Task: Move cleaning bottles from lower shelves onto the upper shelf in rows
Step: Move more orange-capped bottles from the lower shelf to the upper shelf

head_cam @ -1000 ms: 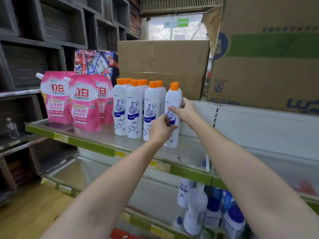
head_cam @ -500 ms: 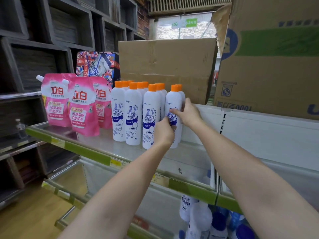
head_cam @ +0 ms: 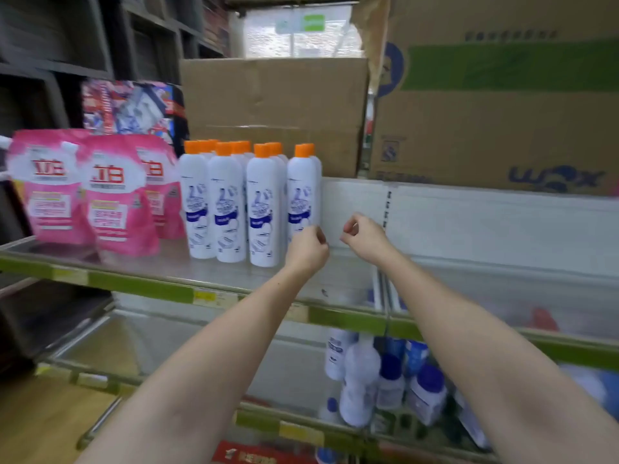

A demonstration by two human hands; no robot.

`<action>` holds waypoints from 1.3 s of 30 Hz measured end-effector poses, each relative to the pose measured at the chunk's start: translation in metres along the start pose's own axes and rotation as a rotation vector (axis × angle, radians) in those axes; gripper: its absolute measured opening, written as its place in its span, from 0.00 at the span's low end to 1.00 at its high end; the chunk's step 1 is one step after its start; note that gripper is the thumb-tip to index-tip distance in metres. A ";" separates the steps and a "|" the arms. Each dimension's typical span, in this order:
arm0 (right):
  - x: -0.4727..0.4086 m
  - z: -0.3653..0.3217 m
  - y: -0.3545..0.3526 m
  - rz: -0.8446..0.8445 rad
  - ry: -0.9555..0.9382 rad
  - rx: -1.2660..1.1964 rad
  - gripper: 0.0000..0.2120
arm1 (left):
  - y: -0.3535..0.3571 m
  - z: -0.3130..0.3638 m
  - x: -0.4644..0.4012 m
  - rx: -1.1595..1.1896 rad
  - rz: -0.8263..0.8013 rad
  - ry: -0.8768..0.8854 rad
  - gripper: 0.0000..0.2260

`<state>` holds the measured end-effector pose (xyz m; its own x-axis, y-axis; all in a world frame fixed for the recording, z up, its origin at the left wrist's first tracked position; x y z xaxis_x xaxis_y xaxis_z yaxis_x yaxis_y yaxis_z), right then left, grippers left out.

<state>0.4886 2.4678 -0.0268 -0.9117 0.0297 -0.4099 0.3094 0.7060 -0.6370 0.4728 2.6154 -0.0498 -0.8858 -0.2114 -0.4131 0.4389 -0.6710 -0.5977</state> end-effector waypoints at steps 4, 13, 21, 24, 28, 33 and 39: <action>0.046 0.049 -0.052 0.087 0.086 0.063 0.05 | 0.039 0.044 0.034 0.009 -0.145 0.113 0.06; 0.140 0.160 -0.193 0.265 0.291 0.178 0.13 | 0.115 0.178 0.138 0.071 -0.376 0.411 0.07; 0.231 0.258 -0.317 0.345 0.373 0.274 0.03 | 0.195 0.298 0.244 0.011 -0.554 0.627 0.07; 0.278 0.302 -0.353 0.317 0.490 0.279 0.07 | 0.236 0.329 0.291 -0.033 -0.626 0.634 0.06; 0.334 0.367 -0.385 0.270 0.611 0.238 0.05 | 0.295 0.350 0.347 -0.045 -0.699 0.599 0.08; 0.376 0.430 -0.406 0.240 0.695 0.149 0.03 | 0.358 0.358 0.392 -0.036 -0.716 0.527 0.06; 0.392 0.486 -0.409 0.309 0.741 0.100 0.03 | 0.411 0.367 0.415 0.049 -0.791 0.458 0.04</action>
<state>0.1360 1.8466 -0.2438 -0.7124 0.6991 -0.0604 0.5678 0.5237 -0.6351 0.2305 1.9910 -0.2142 -0.7745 0.6183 -0.1340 -0.2868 -0.5319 -0.7967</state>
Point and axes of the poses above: each hand's wrist, its own x-axis away from the middle knuckle, its own y-axis out of the palm, z = x × y, the point moved 5 cm from there along -x, towards the middle knuckle, and after that the axes turned 7 degrees about z, right-handed, at the moved point
